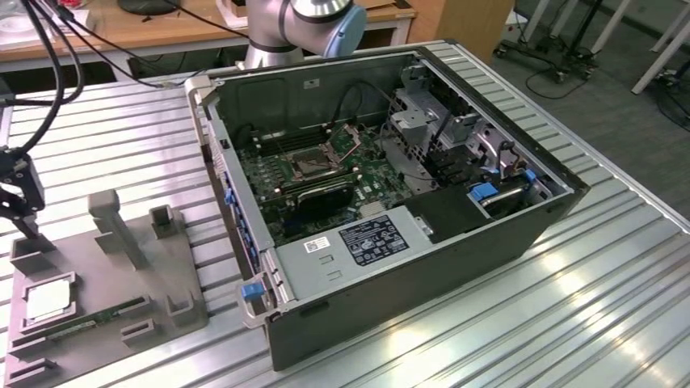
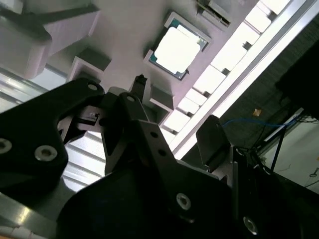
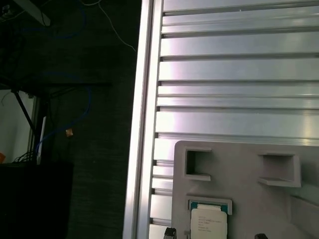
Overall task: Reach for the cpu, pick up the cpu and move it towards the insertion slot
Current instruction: 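Pick up the cpu and move it towards the insertion slot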
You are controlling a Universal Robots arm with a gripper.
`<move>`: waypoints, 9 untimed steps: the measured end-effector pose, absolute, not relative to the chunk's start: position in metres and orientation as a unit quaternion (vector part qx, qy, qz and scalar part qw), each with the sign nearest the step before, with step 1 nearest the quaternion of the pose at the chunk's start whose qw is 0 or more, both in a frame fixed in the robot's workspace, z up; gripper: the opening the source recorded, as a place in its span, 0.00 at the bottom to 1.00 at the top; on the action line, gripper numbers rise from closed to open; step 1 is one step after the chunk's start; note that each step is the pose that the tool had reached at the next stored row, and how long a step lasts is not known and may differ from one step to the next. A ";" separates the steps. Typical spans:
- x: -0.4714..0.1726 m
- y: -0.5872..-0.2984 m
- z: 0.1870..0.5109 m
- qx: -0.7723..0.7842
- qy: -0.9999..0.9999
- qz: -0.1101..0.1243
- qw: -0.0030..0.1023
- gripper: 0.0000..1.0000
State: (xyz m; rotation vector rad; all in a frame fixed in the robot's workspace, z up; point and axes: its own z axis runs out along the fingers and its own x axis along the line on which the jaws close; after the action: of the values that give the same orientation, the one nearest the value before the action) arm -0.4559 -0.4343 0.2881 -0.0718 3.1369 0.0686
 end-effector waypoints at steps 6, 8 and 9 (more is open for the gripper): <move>-0.456 -0.437 0.277 -0.023 0.999 0.023 0.002 0.68; -0.456 -0.438 0.274 -0.023 0.999 0.023 0.002 0.68; -0.456 -0.438 0.272 -0.023 0.999 0.023 0.002 0.68</move>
State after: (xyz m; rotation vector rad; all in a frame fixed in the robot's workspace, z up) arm -0.4559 -0.4384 0.2718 -0.0718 3.1367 0.0728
